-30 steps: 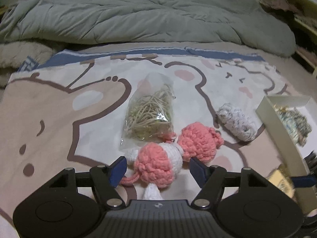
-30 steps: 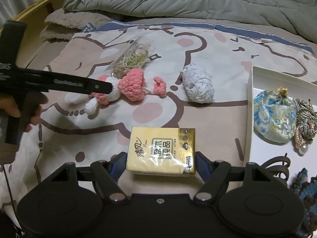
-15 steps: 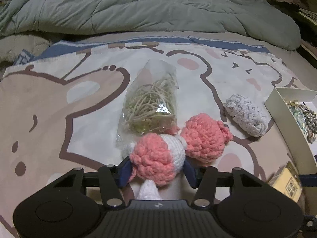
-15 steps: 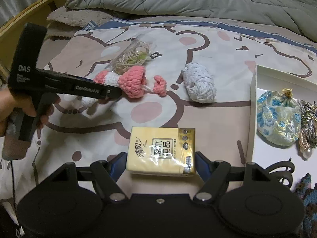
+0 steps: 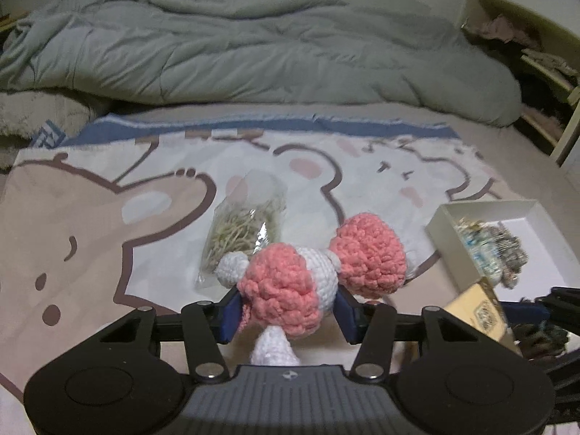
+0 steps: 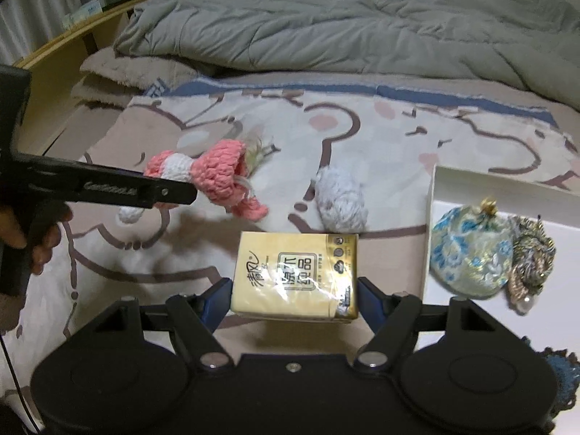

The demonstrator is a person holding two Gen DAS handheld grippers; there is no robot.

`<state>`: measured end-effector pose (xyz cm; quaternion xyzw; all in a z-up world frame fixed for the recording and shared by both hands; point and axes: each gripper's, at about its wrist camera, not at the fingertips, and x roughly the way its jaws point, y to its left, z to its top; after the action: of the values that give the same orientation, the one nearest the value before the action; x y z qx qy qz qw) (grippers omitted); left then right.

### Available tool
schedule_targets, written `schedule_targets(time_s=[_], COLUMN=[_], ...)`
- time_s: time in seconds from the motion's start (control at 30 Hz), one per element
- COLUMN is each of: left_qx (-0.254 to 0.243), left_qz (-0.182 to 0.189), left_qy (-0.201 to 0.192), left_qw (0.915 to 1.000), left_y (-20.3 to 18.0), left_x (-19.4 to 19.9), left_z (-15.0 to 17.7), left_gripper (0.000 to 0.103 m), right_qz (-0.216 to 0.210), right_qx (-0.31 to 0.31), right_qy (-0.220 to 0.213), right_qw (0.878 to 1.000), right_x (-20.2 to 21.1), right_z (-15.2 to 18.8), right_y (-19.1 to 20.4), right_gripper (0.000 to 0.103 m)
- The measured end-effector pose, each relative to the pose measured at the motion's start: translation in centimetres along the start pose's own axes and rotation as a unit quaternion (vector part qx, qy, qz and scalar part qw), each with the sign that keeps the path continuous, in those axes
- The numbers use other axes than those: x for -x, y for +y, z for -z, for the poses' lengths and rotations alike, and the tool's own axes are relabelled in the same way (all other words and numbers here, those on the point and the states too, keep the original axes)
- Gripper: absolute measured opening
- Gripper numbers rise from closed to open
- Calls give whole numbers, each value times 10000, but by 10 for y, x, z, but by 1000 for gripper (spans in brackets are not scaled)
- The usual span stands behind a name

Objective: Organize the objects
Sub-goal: 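Lift the doll and tissue pack and carry them toward the box with both tools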

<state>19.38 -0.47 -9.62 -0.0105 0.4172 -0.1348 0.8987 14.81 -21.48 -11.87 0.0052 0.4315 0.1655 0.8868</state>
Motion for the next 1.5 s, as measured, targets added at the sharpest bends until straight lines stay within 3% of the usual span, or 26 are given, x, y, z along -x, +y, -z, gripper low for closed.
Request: schedule_targets(time_s=[0.77, 1.5], left_qx=[130, -484], left_qz=[428, 1236], left_qy=[-802, -859], left_qw=[9958, 9874], left_y=[-40, -178], left_x=[88, 78], left_z=[-6, -45], left_gripper=[53, 53], right_qz=[303, 1062], right_qx=[-136, -812], right_qy=[-959, -1383], right_qw=[9948, 9813], right_x=[87, 161], right_z=[-8, 16], right_y=[-15, -113], right_gripper=[74, 74])
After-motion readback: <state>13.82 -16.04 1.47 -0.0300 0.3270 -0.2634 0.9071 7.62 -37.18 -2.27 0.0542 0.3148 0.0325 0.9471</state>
